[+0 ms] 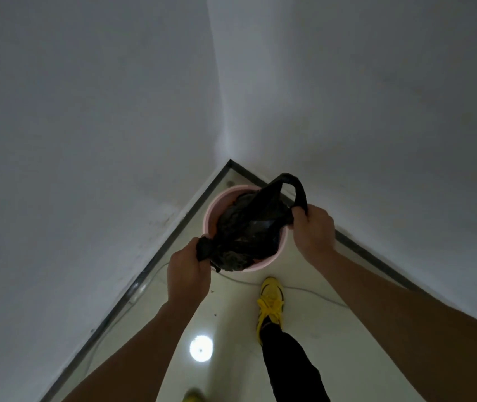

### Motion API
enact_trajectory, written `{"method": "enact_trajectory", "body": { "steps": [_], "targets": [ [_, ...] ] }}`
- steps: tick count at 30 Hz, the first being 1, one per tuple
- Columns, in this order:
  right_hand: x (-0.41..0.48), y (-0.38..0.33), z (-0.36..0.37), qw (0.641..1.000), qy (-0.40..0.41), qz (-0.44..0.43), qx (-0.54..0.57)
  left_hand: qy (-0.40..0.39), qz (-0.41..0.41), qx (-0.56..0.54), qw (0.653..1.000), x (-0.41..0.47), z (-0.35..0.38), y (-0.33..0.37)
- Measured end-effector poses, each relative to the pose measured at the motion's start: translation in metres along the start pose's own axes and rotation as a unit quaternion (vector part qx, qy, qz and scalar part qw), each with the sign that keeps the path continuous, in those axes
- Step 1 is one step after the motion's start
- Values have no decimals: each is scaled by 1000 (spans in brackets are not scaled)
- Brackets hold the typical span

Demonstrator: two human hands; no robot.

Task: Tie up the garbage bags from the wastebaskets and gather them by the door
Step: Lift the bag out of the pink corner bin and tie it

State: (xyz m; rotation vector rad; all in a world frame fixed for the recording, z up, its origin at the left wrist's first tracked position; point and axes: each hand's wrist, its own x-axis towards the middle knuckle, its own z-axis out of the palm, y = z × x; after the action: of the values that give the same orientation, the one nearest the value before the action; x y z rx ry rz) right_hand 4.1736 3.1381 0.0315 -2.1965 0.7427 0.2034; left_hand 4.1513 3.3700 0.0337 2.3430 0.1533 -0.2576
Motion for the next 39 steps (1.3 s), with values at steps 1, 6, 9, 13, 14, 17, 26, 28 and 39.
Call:
{"method": "enact_trajectory", "body": {
  "steps": [1,6,9,13,14,17,26,28,39],
  "targets": [
    [-12,0,-3,1000,12,0,3,6,4,-8,1000,-7,-7,1],
    [-86,-4,-17,994,98,-2,50,13,30,-99,995,-52,-47,-3],
    [-135,0,-22,982,147,22,113,43,11,-162,986,-77,-74,-15],
    [-205,5,-35,963,205,49,169,61,-35,-263,962,-116,-117,-20],
    [-220,5,-39,959,215,57,176,67,-44,-278,957,-124,-128,-21],
    [-244,11,-48,948,237,93,192,86,-64,-305,946,-135,-148,-23],
    [-249,93,20,964,155,124,176,77,-139,-312,937,-155,-65,-85],
    [-240,125,46,966,150,109,179,92,-160,-320,929,-152,-29,-108],
    [-183,261,178,939,185,35,286,124,-246,-414,868,-124,125,-206]
  ]
}}
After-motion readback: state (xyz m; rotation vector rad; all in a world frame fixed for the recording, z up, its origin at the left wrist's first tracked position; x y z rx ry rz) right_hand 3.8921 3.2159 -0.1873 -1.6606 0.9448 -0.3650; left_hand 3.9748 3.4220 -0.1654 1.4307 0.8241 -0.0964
